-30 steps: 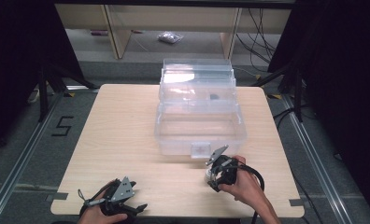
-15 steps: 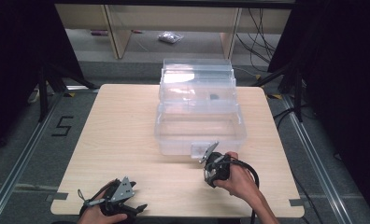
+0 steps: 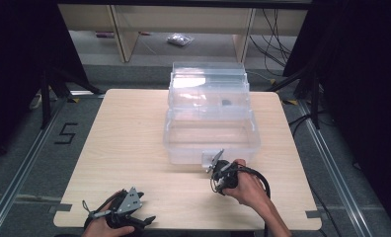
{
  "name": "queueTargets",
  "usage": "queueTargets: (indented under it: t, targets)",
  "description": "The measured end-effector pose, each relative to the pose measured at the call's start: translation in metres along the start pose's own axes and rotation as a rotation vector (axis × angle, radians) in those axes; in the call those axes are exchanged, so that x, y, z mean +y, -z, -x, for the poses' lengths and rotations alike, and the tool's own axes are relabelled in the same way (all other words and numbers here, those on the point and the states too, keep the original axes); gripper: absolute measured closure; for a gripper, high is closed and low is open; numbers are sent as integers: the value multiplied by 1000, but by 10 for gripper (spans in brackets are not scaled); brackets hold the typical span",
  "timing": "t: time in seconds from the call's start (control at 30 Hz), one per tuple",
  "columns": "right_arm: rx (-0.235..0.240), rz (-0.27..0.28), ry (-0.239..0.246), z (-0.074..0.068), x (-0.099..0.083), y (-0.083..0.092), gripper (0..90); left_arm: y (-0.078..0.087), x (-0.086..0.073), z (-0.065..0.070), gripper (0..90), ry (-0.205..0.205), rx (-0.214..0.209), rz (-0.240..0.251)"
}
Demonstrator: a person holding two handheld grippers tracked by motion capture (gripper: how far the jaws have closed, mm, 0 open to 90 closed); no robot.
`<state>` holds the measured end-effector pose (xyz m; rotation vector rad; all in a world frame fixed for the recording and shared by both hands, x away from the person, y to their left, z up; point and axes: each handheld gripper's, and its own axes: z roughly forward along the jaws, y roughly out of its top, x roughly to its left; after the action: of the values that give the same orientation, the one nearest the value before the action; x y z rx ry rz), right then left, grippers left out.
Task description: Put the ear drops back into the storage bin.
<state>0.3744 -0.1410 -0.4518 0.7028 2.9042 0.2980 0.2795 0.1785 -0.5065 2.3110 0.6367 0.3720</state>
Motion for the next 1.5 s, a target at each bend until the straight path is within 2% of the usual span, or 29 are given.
queueTargets:
  t: [0.07,0.17,0.27,0.33,0.37,0.4,0.43,0.5,0.53,0.63,0.67,0.83,1.2,1.23,1.37,1.4,1.47,1.5]
  targets:
    - [6,6,30,2,1,-2,592,0,0,0,164,-3,-9,7]
    - [2,-9,1,-2,1,1,600,1,0,-2,164,-15,0,0]
    - [-10,15,32,0,1,5,600,0,0,-2,164,-17,-4,1]
    - [-9,7,9,-3,1,8,601,0,0,-1,164,-3,-9,11]
    - [-23,30,14,-3,-1,9,601,0,0,0,164,2,-9,13]
    - [-13,27,24,-2,-1,10,601,0,0,-1,164,-2,-13,13]
    - [-27,47,17,-2,-3,12,601,0,0,0,164,2,-13,14]
    - [-29,53,3,-2,-6,16,601,0,0,0,164,2,-14,16]
    - [-23,72,5,0,-8,19,601,0,0,0,164,1,-17,15]
    - [-27,82,-8,2,-10,22,600,0,0,0,164,3,-9,13]
    - [-29,84,-17,4,-11,24,601,0,0,-1,164,-12,-2,3]
    - [-34,98,-39,11,-16,29,601,0,-1,-2,164,-7,-1,6]
    - [-20,87,-57,27,-22,42,601,0,-1,-2,164,-8,0,5]
    - [-22,80,-72,28,-23,45,601,0,-1,-2,164,-9,-1,3]
    - [-35,78,-60,34,-27,55,601,0,-1,-1,164,-8,-1,5]
    - [-36,73,-74,34,-27,58,601,0,-1,-1,164,-7,0,5]
    - [-48,73,-74,37,-29,65,601,0,-1,-1,164,-9,-1,4]
    - [-47,70,-59,38,-29,67,601,0,-1,-1,164,-8,0,5]
